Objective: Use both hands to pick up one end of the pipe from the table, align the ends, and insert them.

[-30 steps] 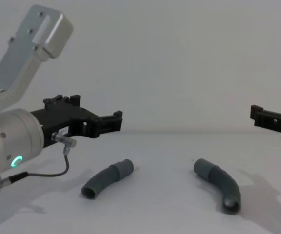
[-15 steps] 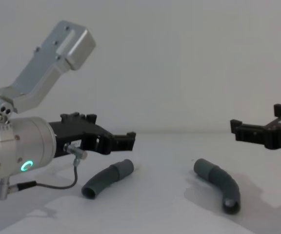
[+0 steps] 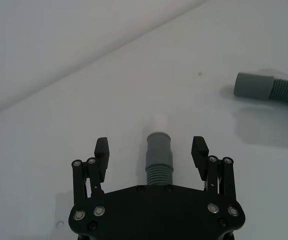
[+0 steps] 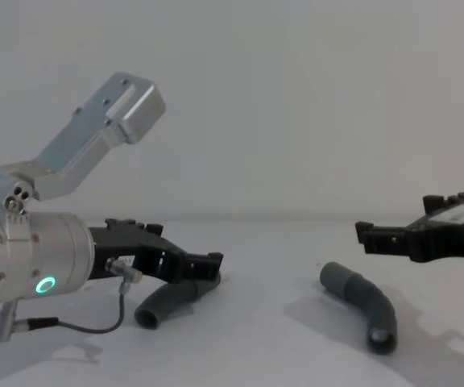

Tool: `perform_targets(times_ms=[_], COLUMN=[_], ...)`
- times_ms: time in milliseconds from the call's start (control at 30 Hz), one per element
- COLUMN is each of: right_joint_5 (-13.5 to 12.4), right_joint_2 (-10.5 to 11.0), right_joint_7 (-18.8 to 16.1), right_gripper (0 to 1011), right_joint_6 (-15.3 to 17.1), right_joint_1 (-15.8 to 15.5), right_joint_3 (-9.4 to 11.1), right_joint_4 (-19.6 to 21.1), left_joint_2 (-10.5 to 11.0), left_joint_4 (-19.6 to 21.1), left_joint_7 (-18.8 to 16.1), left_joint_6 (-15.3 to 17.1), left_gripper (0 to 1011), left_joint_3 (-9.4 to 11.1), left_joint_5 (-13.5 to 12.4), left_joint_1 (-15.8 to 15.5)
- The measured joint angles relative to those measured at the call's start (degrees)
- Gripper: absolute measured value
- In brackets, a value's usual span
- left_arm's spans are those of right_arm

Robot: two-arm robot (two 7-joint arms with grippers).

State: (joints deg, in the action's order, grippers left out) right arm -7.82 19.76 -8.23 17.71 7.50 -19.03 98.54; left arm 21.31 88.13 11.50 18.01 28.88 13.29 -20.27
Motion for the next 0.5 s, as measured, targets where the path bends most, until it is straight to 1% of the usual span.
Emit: perform_targets(times_ms=[267, 500], right_joint_5=[-0.18, -0.66], right_joint_2=[-0.86, -1.42], right_joint_7=[-1.42, -2.69], right_gripper=[1000, 1000], right_joint_6=[3.68, 6.55], right_joint_1=[2.23, 3.80], right_joint_3=[-0.41, -0.48], right_joint_4=[-1.86, -3.33], left_joint_2=[-0.83, -1.45], left_joint_4=[-3.68, -6.43], left_joint_7=[2.17, 4.24], left_joint_6=[2.51, 3.70], left_gripper=[1002, 1002], left_joint_3=[-0.55, -0.58], left_joint_5=[1.12, 1.61], left_joint_1=[-2.14, -3.99])
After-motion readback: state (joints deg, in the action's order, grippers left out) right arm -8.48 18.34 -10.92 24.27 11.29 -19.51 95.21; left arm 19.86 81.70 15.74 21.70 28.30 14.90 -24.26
